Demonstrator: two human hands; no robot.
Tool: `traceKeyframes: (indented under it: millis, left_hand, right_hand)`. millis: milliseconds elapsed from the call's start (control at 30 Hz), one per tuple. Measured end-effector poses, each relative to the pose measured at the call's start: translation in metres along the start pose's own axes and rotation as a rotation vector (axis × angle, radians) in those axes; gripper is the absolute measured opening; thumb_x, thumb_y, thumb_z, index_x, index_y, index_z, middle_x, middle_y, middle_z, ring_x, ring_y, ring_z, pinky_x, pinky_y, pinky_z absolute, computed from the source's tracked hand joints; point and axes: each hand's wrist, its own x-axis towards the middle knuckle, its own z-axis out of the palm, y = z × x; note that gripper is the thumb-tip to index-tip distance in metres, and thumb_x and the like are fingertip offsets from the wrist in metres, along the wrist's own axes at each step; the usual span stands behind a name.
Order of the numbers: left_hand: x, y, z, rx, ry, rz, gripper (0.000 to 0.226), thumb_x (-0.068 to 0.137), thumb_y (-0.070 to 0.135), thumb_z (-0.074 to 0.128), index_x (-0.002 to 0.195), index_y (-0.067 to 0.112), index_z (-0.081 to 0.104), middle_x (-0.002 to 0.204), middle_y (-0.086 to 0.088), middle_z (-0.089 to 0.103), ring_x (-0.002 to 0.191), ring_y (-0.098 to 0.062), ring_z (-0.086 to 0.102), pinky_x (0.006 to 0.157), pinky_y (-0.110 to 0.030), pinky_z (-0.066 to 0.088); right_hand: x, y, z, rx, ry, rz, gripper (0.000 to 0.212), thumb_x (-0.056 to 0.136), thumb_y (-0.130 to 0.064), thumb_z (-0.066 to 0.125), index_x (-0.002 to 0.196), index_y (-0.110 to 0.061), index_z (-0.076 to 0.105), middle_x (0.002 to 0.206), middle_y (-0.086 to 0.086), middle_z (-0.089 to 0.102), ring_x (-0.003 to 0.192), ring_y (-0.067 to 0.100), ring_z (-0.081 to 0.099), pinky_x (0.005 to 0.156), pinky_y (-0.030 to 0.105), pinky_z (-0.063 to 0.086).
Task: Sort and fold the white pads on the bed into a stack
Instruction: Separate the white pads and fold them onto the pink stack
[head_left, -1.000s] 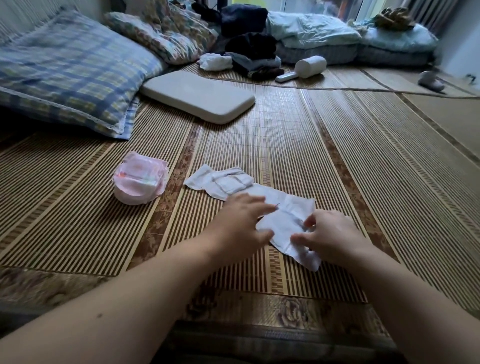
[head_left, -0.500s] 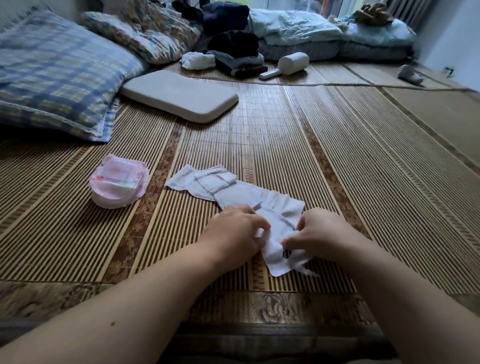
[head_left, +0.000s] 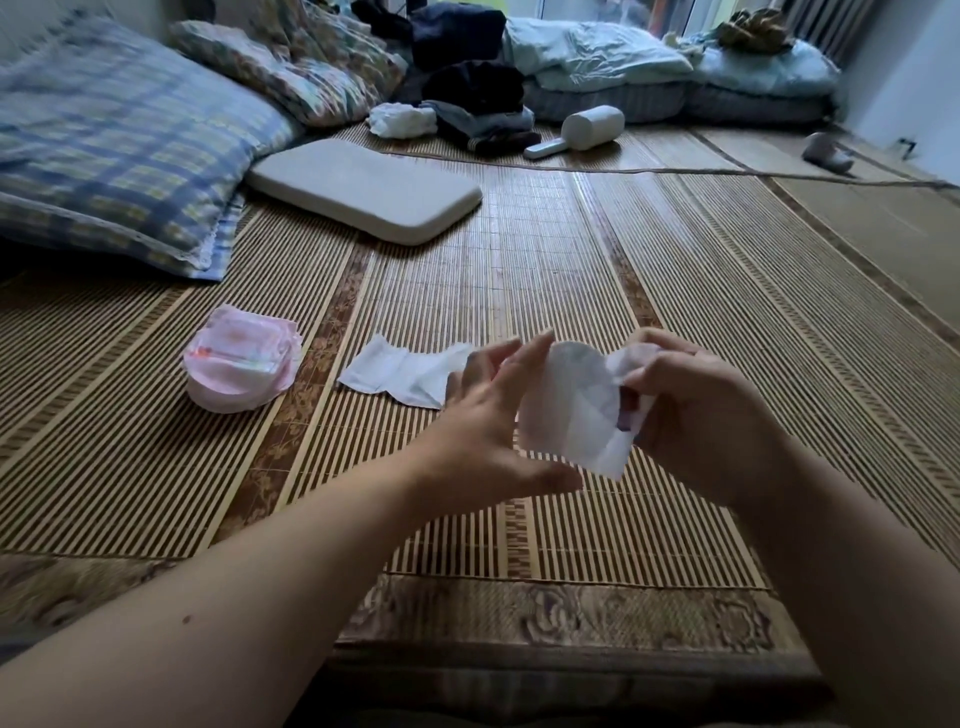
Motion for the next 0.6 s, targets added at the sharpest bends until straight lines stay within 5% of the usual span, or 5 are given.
traceKeyframes:
  millis: [133,233,300,433,600]
  left_hand:
    - [-0.004,0.010,-0.014,-0.088,0.004,0.084,0.093,0.043,0.072,0.071,0.125,0.049,0.035,0.140,0.009,0.029,0.130,-0.018,0.031,0.106,-0.047,0.038]
    - [0.000,0.010,-0.015,-0.274,-0.035,0.021,0.040,0.062,0.037,0.081,0.091,0.021,0.058,0.120,-0.002,0.058,0.108,-0.021,0.057,0.085,-0.054,0.053]
    - [0.000,0.003,-0.016,-0.351,-0.083,-0.030,0.019,0.074,0.011,0.075,0.084,0.016,0.059,0.089,0.001,0.064,0.082,-0.014,0.063,0.075,-0.042,0.058]
    - [-0.005,-0.008,-0.018,-0.327,-0.224,-0.121,0.016,0.081,0.006,0.068,0.095,0.012,0.070,0.087,-0.010,0.070,0.081,-0.017,0.065,0.083,-0.035,0.055]
    - [-0.011,-0.013,-0.021,-0.267,-0.233,-0.157,0.023,0.077,0.015,0.066,0.094,0.001,0.069,0.094,-0.024,0.068,0.083,-0.022,0.062,0.090,-0.049,0.049]
  right_hand:
    - [-0.001,-0.009,0.004,0.077,-0.094,-0.055,0.009,0.059,-0.008,0.052,0.052,-0.014,0.052,0.054,0.001,0.056,0.051,0.016,0.053,0.050,0.024,0.044]
    - [-0.005,-0.013,-0.001,0.143,-0.089,-0.027,0.017,0.055,-0.014,0.064,0.060,-0.012,0.049,0.078,0.016,0.070,0.075,0.029,0.069,0.061,0.035,0.056]
    - [-0.007,-0.015,-0.006,0.145,-0.012,-0.021,0.027,0.053,-0.019,0.067,0.066,-0.011,0.045,0.089,0.023,0.070,0.078,0.034,0.068,0.062,0.040,0.057]
    - [-0.010,-0.020,-0.012,0.166,0.133,-0.092,0.010,0.065,-0.020,0.041,0.061,-0.012,0.046,0.084,0.013,0.072,0.076,0.026,0.068,0.061,0.036,0.058]
    - [-0.012,-0.025,-0.019,0.207,0.237,-0.119,0.012,0.055,-0.025,0.051,0.047,-0.017,0.055,0.080,0.007,0.068,0.072,0.020,0.066,0.059,0.030,0.057]
